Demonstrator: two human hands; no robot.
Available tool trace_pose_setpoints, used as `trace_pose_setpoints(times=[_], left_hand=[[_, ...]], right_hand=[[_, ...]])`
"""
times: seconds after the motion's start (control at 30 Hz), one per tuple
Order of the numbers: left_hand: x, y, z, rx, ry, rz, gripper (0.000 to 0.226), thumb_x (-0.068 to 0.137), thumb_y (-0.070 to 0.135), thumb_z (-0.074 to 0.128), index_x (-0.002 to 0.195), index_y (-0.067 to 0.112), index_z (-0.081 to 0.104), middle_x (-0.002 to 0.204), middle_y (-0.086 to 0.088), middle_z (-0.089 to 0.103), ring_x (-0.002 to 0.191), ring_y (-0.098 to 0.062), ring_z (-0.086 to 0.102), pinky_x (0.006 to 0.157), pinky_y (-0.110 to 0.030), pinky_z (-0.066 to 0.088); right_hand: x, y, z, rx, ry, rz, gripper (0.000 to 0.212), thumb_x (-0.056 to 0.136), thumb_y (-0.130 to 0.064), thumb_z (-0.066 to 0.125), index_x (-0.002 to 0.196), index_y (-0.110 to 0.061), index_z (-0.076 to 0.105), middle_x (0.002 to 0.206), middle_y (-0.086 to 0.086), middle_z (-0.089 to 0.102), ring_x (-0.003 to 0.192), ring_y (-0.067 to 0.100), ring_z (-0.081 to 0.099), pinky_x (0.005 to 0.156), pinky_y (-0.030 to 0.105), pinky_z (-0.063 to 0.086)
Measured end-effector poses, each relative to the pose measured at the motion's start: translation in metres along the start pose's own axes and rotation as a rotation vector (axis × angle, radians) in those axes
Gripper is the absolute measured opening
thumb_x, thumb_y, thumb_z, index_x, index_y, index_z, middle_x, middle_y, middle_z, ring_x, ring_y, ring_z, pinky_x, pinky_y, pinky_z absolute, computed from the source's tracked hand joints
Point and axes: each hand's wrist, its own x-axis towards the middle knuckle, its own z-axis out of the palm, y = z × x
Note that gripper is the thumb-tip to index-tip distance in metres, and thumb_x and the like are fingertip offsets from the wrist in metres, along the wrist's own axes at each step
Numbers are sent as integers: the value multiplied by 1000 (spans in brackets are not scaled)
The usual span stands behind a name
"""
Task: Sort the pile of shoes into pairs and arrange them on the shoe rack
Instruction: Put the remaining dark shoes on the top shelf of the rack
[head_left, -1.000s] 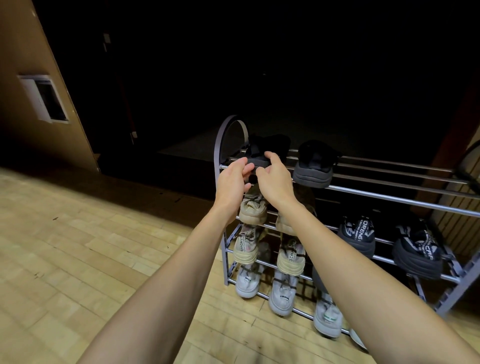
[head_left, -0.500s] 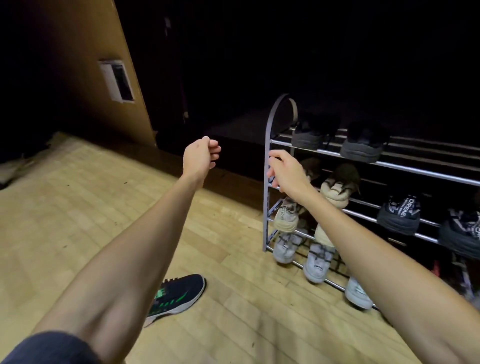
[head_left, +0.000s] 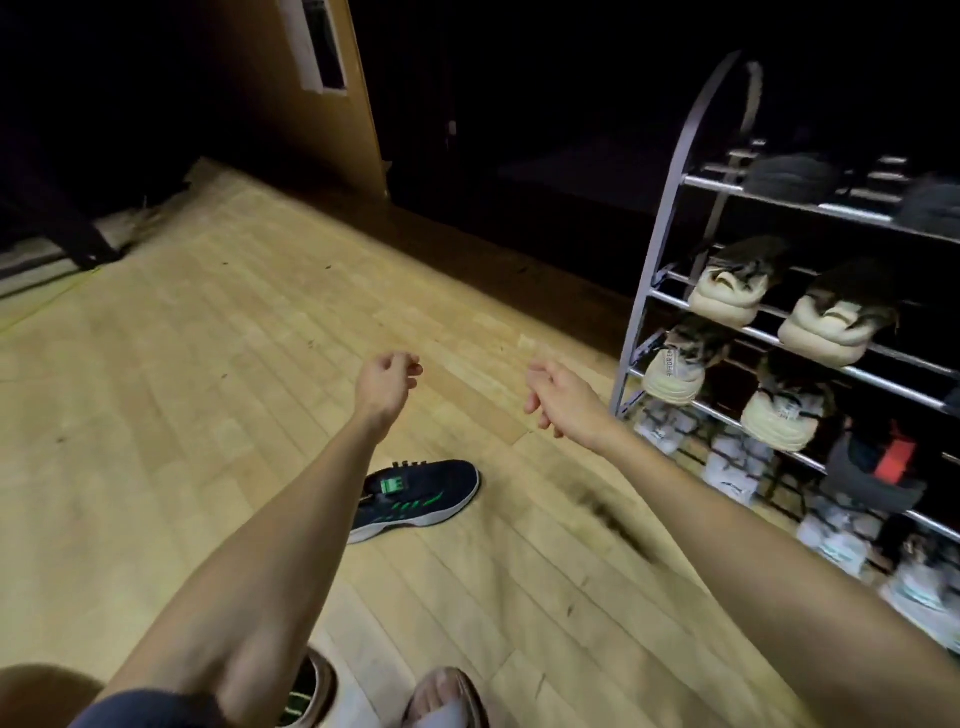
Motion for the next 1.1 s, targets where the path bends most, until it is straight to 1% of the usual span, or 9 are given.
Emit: trace_pose_setpoints(times=[0.07, 0.17, 0.37, 0.43, 0.5, 0.7, 0.8, 0.93, 1.1], left_hand=[[8, -37, -9, 18, 42, -61, 28, 98, 20, 43, 104, 5, 66, 95, -7, 69, 82, -17, 60, 66, -25, 46], [18, -97, -19, 124, 74, -138, 22, 97, 22, 47, 99, 10, 66, 99, -7, 70, 95, -24, 63, 87, -35, 50], [31, -185, -25, 353, 140, -259, 25, 93, 17, 49, 109, 10, 66, 100, -6, 66, 86, -23, 58, 78, -27, 44], [36, -200, -25, 432, 166, -272, 29, 89, 16, 52, 114, 10, 65, 112, -12, 65, 97, -29, 61, 90, -37, 51], [39, -215, -25, 541, 173, -288, 35, 88, 20, 56, 121, 10, 62, 123, -16, 61, 112, -34, 57, 99, -43, 47], [40, -245, -21, 813, 121, -470, 49, 93, 34, 55, 138, 15, 50, 137, -19, 50, 126, -39, 45, 106, -43, 35], [37, -246, -21, 856, 146, -622, 43, 92, 41, 56, 128, 17, 52, 134, -16, 51, 126, -40, 41, 106, -48, 29], [26, -257, -40, 801, -1, -716, 55, 92, 53, 55, 121, 6, 55, 123, -21, 60, 114, -39, 54, 101, -44, 43], [-8, -239, -23, 566, -78, -672, 39, 89, 29, 59, 112, -2, 61, 107, -21, 65, 96, -36, 63, 85, -40, 55]], right_hand=[[5, 24, 28, 15, -55, 76, 31, 97, -50, 37, 123, -35, 47, 84, -3, 65, 59, 10, 56, 46, 23, 40], [13, 58, 62, 17, -108, 167, 23, 99, -49, 38, 117, -37, 47, 85, -3, 67, 59, 9, 55, 47, 23, 40], [30, 105, 108, 70, -182, 287, 30, 99, -44, 40, 120, -28, 54, 89, 1, 65, 66, 15, 54, 56, 27, 43], [34, 116, 118, 88, -194, 306, 29, 100, -42, 40, 117, -25, 56, 88, 2, 64, 67, 16, 53, 53, 26, 42], [37, 128, 126, 83, -201, 334, 29, 101, -42, 39, 116, -25, 57, 88, 1, 64, 64, 14, 52, 48, 22, 39], [36, 157, 142, 23, -255, 389, 31, 99, -46, 36, 114, -28, 57, 90, -3, 66, 63, 10, 54, 49, 20, 38], [32, 164, 147, 3, -273, 417, 31, 98, -46, 37, 111, -27, 58, 91, -2, 67, 65, 11, 55, 52, 22, 39], [27, 164, 144, 6, -274, 449, 31, 99, -44, 38, 113, -25, 59, 91, -1, 67, 64, 11, 54, 50, 22, 38], [15, 155, 138, 3, -253, 467, 33, 99, -42, 39, 113, -22, 61, 90, 1, 66, 66, 14, 55, 50, 24, 39]])
